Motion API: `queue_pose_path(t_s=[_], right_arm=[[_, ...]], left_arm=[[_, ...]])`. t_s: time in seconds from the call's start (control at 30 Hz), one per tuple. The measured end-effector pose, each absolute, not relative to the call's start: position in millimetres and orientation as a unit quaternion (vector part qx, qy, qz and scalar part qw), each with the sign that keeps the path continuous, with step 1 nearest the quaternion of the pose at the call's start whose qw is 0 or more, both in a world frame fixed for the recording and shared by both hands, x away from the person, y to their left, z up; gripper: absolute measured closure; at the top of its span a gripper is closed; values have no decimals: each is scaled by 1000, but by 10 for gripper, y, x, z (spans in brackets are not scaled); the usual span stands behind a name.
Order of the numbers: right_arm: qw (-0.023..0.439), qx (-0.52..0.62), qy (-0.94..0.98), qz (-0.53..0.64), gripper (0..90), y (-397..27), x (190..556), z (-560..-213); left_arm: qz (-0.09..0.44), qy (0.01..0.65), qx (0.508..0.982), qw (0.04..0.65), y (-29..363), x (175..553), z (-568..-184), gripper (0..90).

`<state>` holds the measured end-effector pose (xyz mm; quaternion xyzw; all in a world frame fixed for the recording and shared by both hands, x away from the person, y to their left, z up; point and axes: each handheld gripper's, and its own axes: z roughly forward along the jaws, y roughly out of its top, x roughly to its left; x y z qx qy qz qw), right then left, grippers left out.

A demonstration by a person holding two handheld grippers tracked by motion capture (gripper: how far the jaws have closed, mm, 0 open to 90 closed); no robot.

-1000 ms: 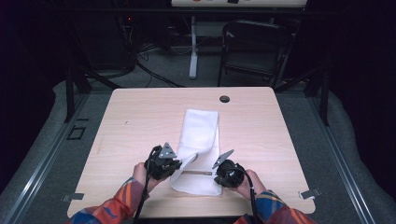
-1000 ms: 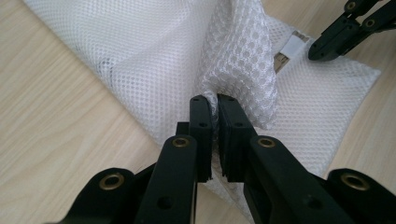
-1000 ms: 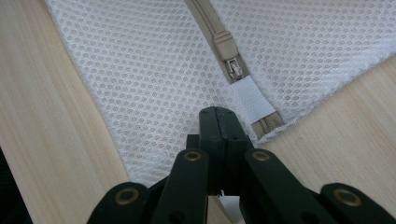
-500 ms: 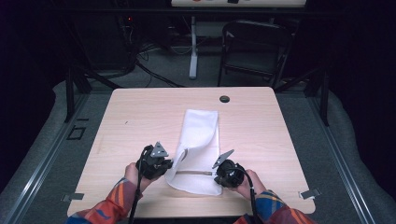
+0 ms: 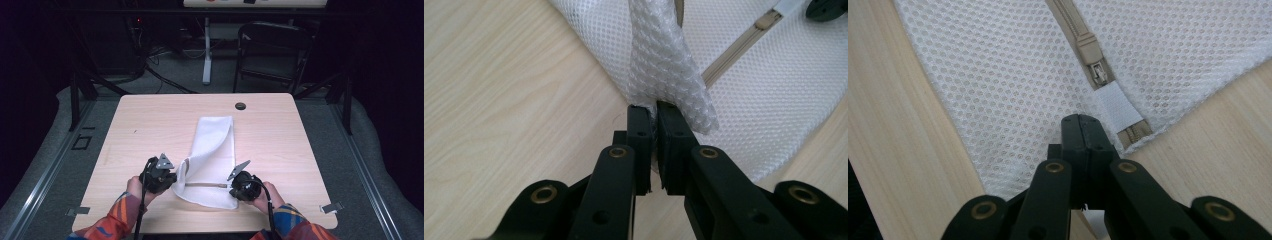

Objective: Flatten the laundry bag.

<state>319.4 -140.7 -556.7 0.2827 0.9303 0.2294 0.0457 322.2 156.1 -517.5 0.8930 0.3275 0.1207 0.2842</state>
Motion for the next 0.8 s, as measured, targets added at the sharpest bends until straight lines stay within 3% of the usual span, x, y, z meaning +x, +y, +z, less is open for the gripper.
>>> queue_pose_path(t_s=[0.8], right_arm=[[45, 285, 933, 216, 900, -1450, 3204, -5550]], left_arm=[[103, 331, 906, 242, 1565, 3227, -5254, 844]])
